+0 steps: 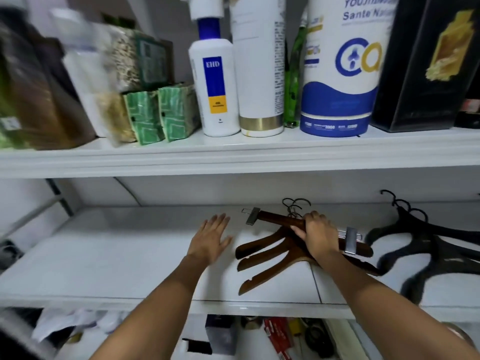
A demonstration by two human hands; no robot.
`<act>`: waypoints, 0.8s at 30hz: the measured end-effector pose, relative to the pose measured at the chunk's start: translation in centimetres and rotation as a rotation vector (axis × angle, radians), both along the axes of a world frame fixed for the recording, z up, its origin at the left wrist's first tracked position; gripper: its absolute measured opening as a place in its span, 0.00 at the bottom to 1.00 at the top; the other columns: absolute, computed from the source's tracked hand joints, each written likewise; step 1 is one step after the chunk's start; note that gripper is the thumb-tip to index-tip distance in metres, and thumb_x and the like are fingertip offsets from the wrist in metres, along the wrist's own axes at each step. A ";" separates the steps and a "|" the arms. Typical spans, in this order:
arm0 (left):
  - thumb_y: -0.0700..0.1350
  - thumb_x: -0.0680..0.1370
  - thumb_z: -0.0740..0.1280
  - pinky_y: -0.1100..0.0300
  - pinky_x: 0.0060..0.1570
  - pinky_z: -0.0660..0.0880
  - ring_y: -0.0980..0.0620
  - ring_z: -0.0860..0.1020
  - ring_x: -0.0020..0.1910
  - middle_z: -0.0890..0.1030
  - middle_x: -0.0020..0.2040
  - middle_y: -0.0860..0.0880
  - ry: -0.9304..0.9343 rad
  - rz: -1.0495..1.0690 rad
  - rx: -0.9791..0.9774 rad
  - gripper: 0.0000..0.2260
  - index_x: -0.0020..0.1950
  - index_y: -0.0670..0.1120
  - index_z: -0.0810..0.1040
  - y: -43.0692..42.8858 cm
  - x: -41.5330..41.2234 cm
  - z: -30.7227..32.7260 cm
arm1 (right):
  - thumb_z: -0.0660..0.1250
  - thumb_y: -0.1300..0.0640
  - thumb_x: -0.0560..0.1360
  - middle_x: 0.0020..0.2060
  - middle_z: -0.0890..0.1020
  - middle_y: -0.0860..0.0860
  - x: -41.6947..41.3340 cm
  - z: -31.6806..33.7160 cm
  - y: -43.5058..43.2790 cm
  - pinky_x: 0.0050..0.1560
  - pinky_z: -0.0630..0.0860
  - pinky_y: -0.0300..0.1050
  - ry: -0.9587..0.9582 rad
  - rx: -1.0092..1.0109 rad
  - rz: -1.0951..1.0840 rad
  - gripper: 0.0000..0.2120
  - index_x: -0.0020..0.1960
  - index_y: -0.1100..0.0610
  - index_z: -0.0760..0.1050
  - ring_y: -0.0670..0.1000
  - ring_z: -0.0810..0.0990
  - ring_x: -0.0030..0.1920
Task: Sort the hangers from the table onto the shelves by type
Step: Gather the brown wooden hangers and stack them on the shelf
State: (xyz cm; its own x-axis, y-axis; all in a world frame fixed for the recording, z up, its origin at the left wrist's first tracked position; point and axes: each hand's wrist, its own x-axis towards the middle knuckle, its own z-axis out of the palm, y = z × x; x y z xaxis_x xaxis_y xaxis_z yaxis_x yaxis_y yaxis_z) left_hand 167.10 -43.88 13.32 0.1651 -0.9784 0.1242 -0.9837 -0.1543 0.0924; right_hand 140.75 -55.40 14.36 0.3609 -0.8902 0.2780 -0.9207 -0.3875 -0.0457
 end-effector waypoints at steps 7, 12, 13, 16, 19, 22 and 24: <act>0.56 0.82 0.50 0.56 0.76 0.40 0.53 0.46 0.78 0.48 0.79 0.52 -0.002 0.076 -0.110 0.27 0.78 0.50 0.46 0.7 2.6 4.5 | 0.56 0.40 0.79 0.58 0.76 0.54 6.8 -1.0 2.2 0.57 0.71 0.47 0.006 0.043 0.160 0.23 0.61 0.57 0.72 0.53 0.75 0.58; 0.56 0.82 0.50 0.56 0.76 0.41 0.53 0.46 0.78 0.48 0.79 0.52 -0.015 0.093 -0.120 0.26 0.78 0.51 0.47 1.3 5.1 5.0 | 0.55 0.40 0.79 0.60 0.75 0.54 11.5 -2.0 3.3 0.58 0.71 0.47 0.033 0.091 0.238 0.25 0.64 0.58 0.71 0.54 0.73 0.59; 0.56 0.82 0.50 0.57 0.76 0.41 0.53 0.46 0.78 0.48 0.79 0.52 -0.010 0.092 -0.120 0.26 0.78 0.51 0.47 1.3 5.5 4.9 | 0.56 0.40 0.79 0.60 0.74 0.55 12.3 -2.2 3.4 0.59 0.70 0.48 0.041 0.100 0.248 0.25 0.64 0.58 0.71 0.54 0.73 0.60; 0.56 0.82 0.49 0.57 0.75 0.40 0.54 0.46 0.78 0.48 0.79 0.53 -0.002 0.082 -0.116 0.26 0.78 0.51 0.47 1.3 7.5 4.5 | 0.55 0.40 0.79 0.62 0.73 0.56 15.3 -2.8 3.8 0.59 0.69 0.49 0.075 0.123 0.260 0.25 0.65 0.59 0.70 0.55 0.72 0.61; 0.57 0.82 0.49 0.58 0.75 0.39 0.54 0.46 0.78 0.47 0.79 0.53 0.005 0.064 -0.105 0.26 0.78 0.52 0.46 1.3 9.4 3.6 | 0.56 0.41 0.79 0.63 0.73 0.56 18.2 -3.5 4.1 0.60 0.67 0.50 0.077 0.163 0.265 0.25 0.65 0.59 0.69 0.56 0.71 0.63; 0.57 0.82 0.48 0.58 0.75 0.40 0.54 0.46 0.78 0.47 0.79 0.52 0.007 0.022 -0.076 0.26 0.78 0.51 0.46 1.3 11.4 2.1 | 0.57 0.42 0.79 0.62 0.73 0.56 21.3 -4.1 4.5 0.60 0.66 0.51 0.062 0.192 0.252 0.24 0.65 0.58 0.70 0.56 0.71 0.62; 0.56 0.82 0.49 0.58 0.75 0.41 0.53 0.48 0.78 0.48 0.79 0.52 0.000 -0.001 -0.073 0.26 0.78 0.51 0.46 1.1 12.6 1.3 | 0.58 0.42 0.79 0.62 0.73 0.56 23.1 -4.5 4.8 0.60 0.66 0.51 0.055 0.203 0.247 0.23 0.65 0.58 0.70 0.56 0.71 0.62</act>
